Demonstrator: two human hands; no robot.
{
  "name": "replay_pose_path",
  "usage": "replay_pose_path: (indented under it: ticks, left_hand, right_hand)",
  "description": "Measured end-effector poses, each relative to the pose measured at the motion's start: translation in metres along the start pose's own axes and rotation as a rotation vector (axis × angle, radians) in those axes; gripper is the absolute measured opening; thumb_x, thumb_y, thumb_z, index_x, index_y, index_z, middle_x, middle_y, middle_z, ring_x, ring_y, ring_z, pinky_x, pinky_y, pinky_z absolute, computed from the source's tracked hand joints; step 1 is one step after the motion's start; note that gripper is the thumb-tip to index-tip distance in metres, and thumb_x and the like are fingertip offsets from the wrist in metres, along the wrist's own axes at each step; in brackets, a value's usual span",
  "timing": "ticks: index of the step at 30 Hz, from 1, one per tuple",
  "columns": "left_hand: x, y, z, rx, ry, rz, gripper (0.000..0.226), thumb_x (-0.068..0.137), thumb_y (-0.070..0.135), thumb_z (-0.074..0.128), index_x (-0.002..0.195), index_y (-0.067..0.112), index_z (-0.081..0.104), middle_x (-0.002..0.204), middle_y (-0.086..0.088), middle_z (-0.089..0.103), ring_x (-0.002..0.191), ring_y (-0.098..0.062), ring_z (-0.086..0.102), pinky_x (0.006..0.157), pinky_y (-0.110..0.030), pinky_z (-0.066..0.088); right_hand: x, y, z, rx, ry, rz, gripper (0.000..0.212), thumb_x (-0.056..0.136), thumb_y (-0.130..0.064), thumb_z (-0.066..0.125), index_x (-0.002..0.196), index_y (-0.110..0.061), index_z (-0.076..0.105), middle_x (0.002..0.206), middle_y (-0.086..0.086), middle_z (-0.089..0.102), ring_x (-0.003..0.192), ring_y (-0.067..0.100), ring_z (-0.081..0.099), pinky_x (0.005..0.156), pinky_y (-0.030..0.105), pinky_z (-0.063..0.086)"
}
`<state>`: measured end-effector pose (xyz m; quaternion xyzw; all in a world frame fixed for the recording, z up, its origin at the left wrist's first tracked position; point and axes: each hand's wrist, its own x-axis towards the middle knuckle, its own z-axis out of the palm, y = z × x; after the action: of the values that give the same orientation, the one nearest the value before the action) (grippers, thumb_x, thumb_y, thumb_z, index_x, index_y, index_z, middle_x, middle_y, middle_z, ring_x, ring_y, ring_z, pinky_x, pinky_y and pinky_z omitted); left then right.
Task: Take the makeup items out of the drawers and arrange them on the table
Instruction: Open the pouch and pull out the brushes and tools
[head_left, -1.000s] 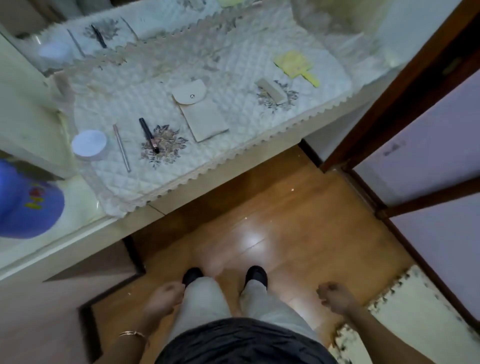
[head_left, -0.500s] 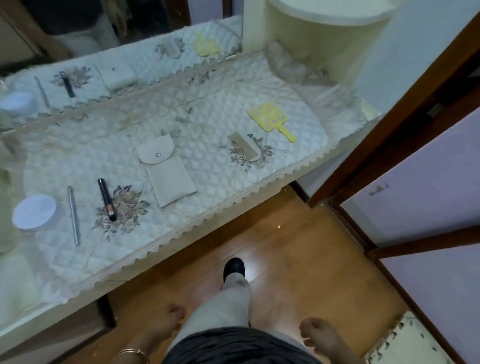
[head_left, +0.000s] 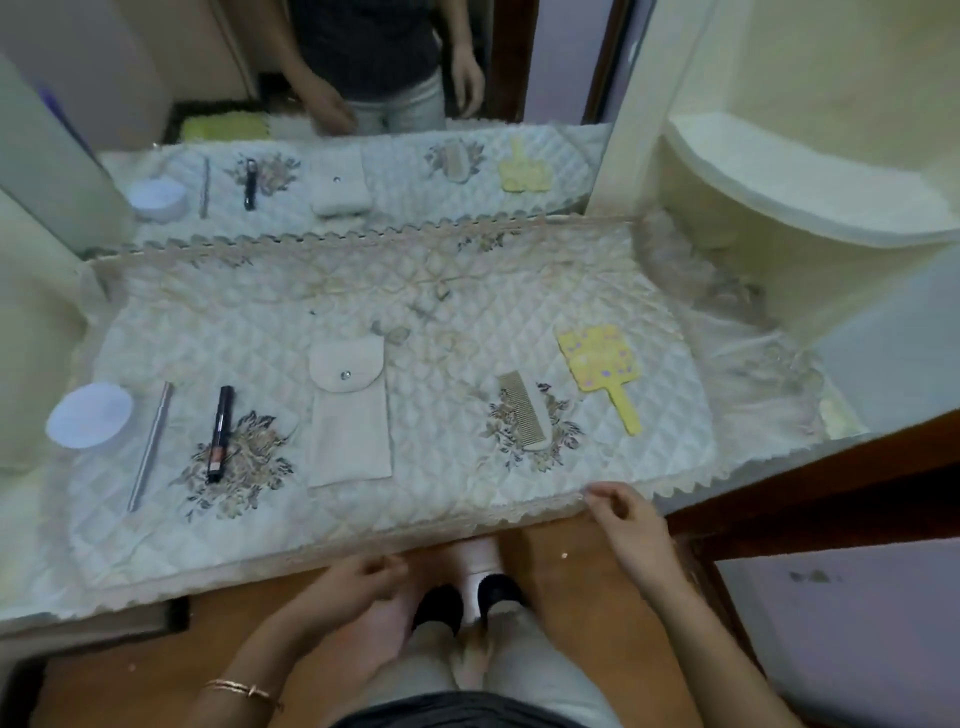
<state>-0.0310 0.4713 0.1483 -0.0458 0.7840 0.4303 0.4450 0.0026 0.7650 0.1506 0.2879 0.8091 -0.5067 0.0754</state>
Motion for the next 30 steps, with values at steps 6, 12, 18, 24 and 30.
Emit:
replay_pose_path:
  ticks: [6, 12, 18, 24, 30]
  left_hand:
    - [0.007, 0.056, -0.013, -0.312, 0.48, 0.108, 0.011, 0.089, 0.017, 0.056, 0.098, 0.017, 0.062, 0.098, -0.007, 0.067, 0.076, -0.007, 0.066, 0.066, -0.02, 0.045]
    - [0.043, 0.066, -0.055, -0.032, 0.866, -0.047, 0.044, 0.083, 0.021, 0.063, 0.123, 0.006, 0.052, 0.125, -0.015, 0.055, 0.114, -0.028, 0.05, 0.095, -0.037, 0.04]
    - [0.075, 0.058, -0.092, -0.01, 0.757, -0.103, 0.072, 0.068, 0.038, 0.074, 0.127, 0.008, 0.046, 0.126, -0.015, 0.056, 0.115, -0.03, 0.052, 0.098, -0.043, 0.044]
    - [0.082, 0.065, -0.11, -0.062, 0.65, -0.102, 0.069, 0.068, 0.031, 0.077, 0.123, 0.007, 0.043, 0.124, -0.009, 0.055, 0.113, -0.025, 0.054, 0.079, -0.026, 0.04]
    - [0.068, 0.066, -0.127, -0.223, 0.532, 0.028, 0.04, 0.072, 0.028, 0.074, 0.102, 0.019, 0.049, 0.103, 0.001, 0.061, 0.087, -0.014, 0.059, 0.067, -0.025, 0.048]
  right_hand:
    - [0.057, -0.06, 0.011, -0.086, -0.205, -0.228, 0.014, 0.088, -0.014, 0.056, 0.1, -0.017, 0.063, 0.078, -0.015, 0.056, 0.075, 0.003, 0.054, 0.06, 0.009, 0.042]
    - [0.089, -0.114, 0.062, -0.238, -0.465, -0.345, 0.025, 0.09, -0.018, 0.051, 0.113, -0.011, 0.059, 0.085, -0.004, 0.058, 0.067, 0.007, 0.053, 0.057, 0.014, 0.043]
    - [0.115, -0.162, 0.138, -0.606, -0.456, -0.711, 0.041, 0.087, -0.007, 0.046, 0.127, -0.013, 0.047, 0.133, 0.007, 0.047, 0.122, 0.024, 0.044, 0.1, 0.03, 0.036]
    - [0.132, -0.181, 0.171, -0.87, -0.297, -1.065, 0.035, 0.064, -0.012, 0.044, 0.086, -0.027, 0.067, 0.09, -0.01, 0.068, 0.088, 0.014, 0.067, 0.08, 0.021, 0.034]
    - [0.142, -0.202, 0.168, -0.749, -0.389, -0.949, 0.018, 0.077, -0.014, 0.06, 0.089, -0.02, 0.072, 0.089, 0.001, 0.075, 0.09, 0.021, 0.065, 0.085, 0.03, 0.043]
